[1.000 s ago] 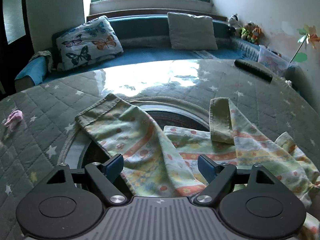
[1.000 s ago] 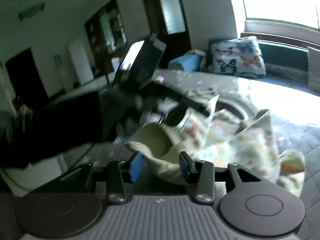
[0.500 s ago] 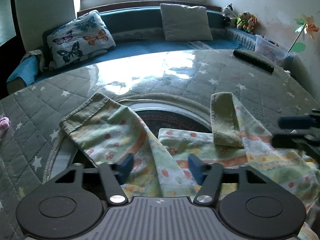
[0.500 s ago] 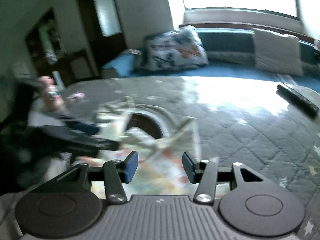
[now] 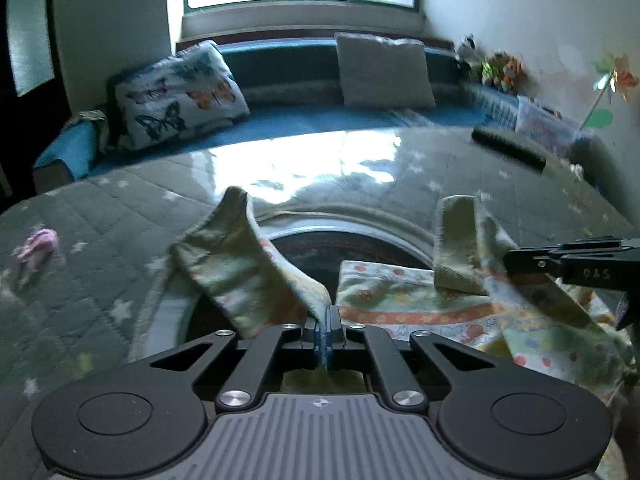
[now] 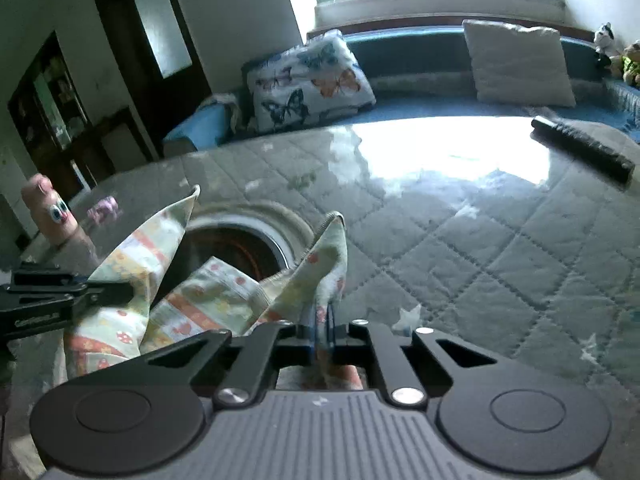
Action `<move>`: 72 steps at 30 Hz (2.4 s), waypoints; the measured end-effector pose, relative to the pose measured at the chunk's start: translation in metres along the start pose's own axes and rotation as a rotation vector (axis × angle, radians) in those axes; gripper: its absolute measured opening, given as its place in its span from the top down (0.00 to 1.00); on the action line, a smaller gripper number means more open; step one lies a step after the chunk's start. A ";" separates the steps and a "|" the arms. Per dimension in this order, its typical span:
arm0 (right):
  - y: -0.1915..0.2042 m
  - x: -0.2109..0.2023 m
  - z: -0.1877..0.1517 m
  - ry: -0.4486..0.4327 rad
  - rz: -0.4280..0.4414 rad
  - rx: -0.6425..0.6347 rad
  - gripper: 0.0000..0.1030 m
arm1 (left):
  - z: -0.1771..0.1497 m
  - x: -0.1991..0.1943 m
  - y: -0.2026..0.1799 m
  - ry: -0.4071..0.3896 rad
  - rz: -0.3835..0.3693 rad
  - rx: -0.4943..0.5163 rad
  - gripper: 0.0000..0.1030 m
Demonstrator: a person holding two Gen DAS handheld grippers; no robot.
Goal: Fold clothes
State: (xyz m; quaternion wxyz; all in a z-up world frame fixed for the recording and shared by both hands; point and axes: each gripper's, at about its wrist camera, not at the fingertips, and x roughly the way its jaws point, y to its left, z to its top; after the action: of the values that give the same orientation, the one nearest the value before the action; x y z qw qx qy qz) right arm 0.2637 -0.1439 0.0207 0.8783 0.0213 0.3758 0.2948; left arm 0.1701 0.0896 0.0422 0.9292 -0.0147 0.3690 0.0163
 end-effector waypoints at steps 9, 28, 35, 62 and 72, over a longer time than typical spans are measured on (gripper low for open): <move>0.006 -0.084 -0.007 -0.159 0.002 0.028 0.96 | -0.041 -0.079 0.032 -0.067 0.044 -0.106 0.98; -0.051 -0.234 -0.144 -0.263 -0.210 0.342 0.92 | -0.138 -0.148 0.039 0.069 0.106 -0.148 0.97; -0.074 -0.252 -0.170 -0.265 -0.341 0.426 0.91 | -0.133 -0.165 0.037 0.030 0.110 -0.093 0.82; -0.054 -0.076 -0.059 -0.028 -0.122 0.173 0.69 | -0.030 -0.011 0.000 0.057 0.075 0.029 0.55; -0.064 -0.048 -0.044 0.016 -0.107 0.141 0.69 | -0.015 0.037 -0.005 0.096 0.064 0.061 0.55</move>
State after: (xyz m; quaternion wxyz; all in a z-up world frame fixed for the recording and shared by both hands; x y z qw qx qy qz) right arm 0.2400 -0.2303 0.0040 0.8860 0.0608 0.4035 0.2204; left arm 0.1871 0.0850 0.0062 0.9094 0.0248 0.4137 0.0341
